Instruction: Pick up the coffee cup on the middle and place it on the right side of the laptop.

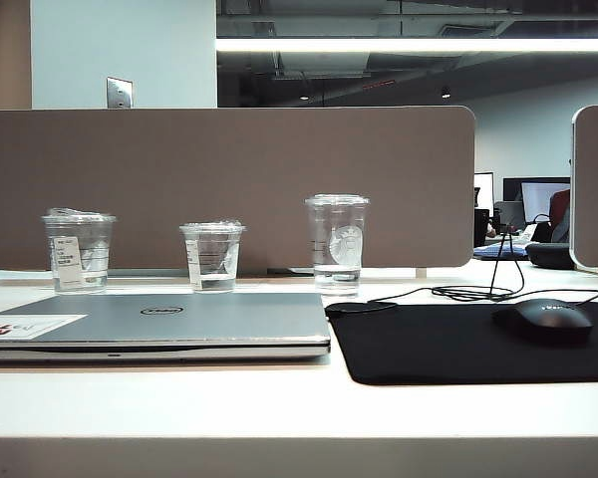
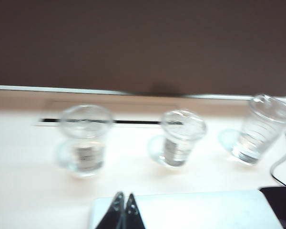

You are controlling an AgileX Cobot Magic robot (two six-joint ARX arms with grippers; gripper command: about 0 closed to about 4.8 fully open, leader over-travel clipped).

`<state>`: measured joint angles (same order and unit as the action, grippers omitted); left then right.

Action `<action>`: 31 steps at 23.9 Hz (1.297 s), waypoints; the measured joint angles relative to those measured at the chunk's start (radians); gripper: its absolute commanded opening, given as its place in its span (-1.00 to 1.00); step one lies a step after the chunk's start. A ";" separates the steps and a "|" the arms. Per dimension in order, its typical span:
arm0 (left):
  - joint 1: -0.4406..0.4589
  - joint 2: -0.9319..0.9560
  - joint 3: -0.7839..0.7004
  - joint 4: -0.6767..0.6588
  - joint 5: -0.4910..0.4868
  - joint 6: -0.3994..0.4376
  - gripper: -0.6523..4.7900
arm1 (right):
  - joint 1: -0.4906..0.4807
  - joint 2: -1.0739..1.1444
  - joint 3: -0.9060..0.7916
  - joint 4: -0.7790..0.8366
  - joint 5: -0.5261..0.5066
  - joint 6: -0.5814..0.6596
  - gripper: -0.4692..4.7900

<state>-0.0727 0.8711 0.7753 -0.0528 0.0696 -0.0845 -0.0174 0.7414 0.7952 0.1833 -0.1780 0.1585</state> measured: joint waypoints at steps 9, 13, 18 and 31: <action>-0.107 0.306 0.146 0.146 0.085 0.139 0.47 | 0.071 0.383 0.236 -0.056 -0.105 -0.034 -0.84; -0.140 0.449 0.145 0.225 0.086 0.225 1.00 | 0.085 0.583 0.400 -0.052 -0.246 -0.035 -0.84; -0.139 0.634 0.146 0.428 0.085 0.225 1.00 | 0.105 0.716 0.559 -0.039 -0.239 -0.036 -0.84; -0.140 1.075 0.364 0.632 0.085 0.184 1.00 | 0.101 0.808 0.744 -0.410 -0.278 -0.105 -0.84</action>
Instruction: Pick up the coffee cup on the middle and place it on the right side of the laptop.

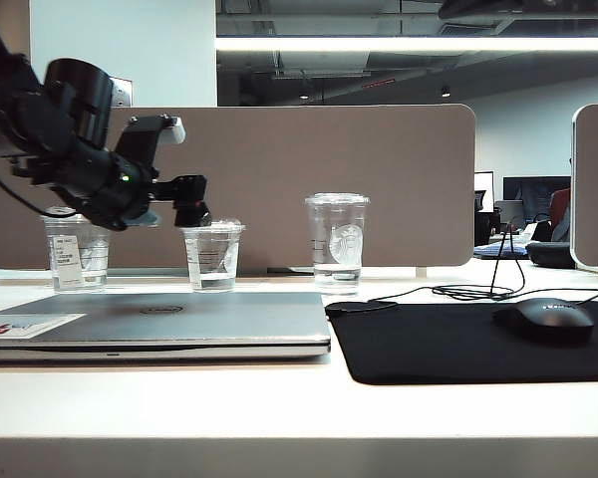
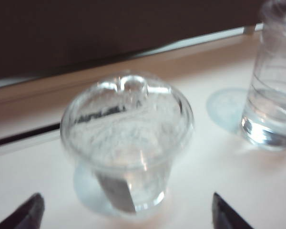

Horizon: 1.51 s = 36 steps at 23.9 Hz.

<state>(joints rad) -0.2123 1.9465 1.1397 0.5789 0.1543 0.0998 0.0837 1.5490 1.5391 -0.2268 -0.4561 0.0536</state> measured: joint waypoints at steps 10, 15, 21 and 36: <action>-0.010 0.126 0.185 -0.132 0.001 -0.034 1.00 | 0.000 -0.029 0.017 -0.150 -0.060 -0.051 -0.84; -0.008 0.206 0.193 -0.085 0.001 -0.034 1.00 | 0.001 -0.027 0.016 -0.164 -0.060 -0.058 -0.84; -0.008 0.298 0.313 -0.081 0.001 -0.032 1.00 | 0.000 -0.027 0.016 -0.212 -0.013 -0.108 -0.84; -0.008 0.389 0.434 -0.105 0.002 -0.029 0.68 | 0.000 -0.027 0.016 -0.220 -0.006 -0.132 -0.84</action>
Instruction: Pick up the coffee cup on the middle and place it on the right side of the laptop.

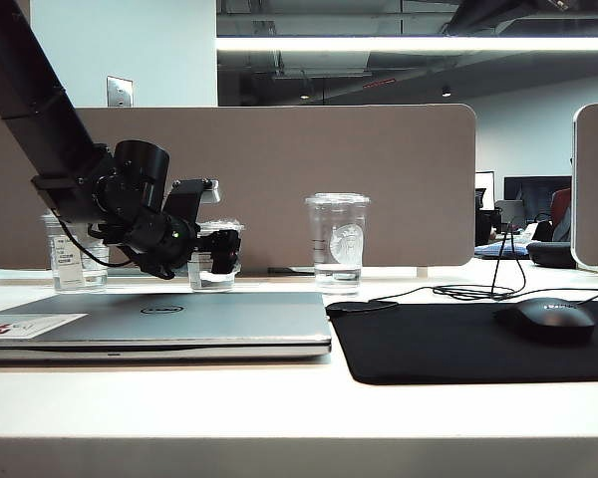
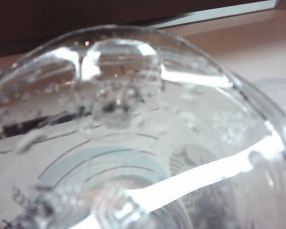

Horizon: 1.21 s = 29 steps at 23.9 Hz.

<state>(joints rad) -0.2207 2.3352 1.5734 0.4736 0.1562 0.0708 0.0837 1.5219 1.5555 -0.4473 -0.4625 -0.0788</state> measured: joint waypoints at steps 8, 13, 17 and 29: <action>0.000 0.000 0.000 0.026 0.019 0.000 0.34 | 0.000 0.000 0.000 0.000 0.000 0.000 -0.84; -0.001 0.000 0.000 0.031 0.020 0.000 0.34 | 0.000 0.000 0.000 0.000 0.000 0.000 -0.84; -0.001 -0.002 0.000 0.029 0.063 0.000 0.34 | 0.000 0.000 0.000 0.000 0.000 0.000 -0.84; -0.095 -0.345 0.000 -0.282 0.257 0.003 0.37 | 0.000 -0.021 0.000 0.020 0.002 -0.001 -0.84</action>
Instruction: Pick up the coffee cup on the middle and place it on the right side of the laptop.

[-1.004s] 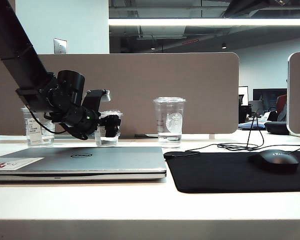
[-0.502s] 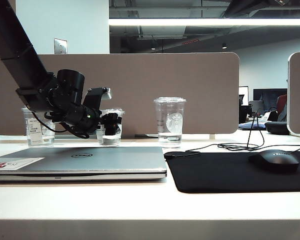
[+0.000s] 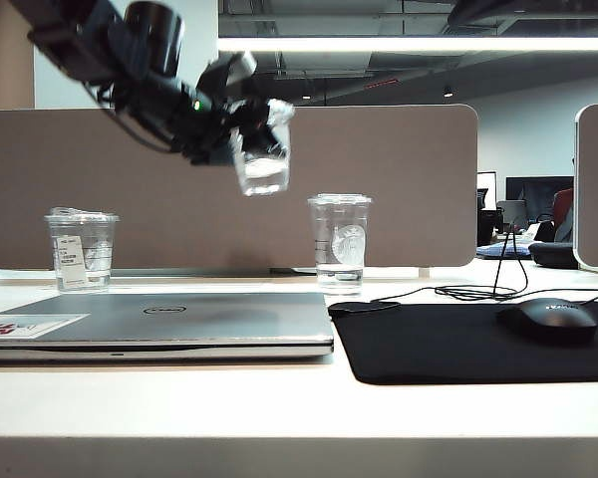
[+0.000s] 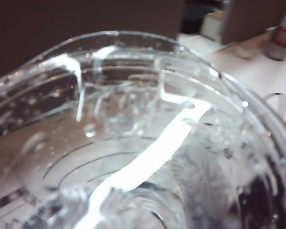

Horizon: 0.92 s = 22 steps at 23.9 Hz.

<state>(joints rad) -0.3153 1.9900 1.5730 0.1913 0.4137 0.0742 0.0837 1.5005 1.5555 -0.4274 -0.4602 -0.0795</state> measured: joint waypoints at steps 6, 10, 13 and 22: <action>-0.104 -0.148 -0.087 -0.016 0.068 0.020 0.37 | -0.001 -0.061 0.000 0.001 0.001 -0.015 -0.84; -0.220 -0.194 -0.218 0.011 0.075 0.053 0.37 | -0.001 -0.111 0.000 -0.016 0.045 -0.076 -0.84; -0.281 -0.190 -0.294 0.030 0.043 0.057 0.37 | -0.001 -0.129 0.000 -0.035 0.084 -0.083 -0.84; -0.383 -0.104 -0.453 0.229 -0.043 0.010 0.37 | -0.001 -0.148 0.000 -0.054 0.093 -0.098 -0.84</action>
<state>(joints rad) -0.6983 1.8862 1.1202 0.4206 0.3710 0.0837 0.0826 1.3521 1.5555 -0.4816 -0.3676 -0.1776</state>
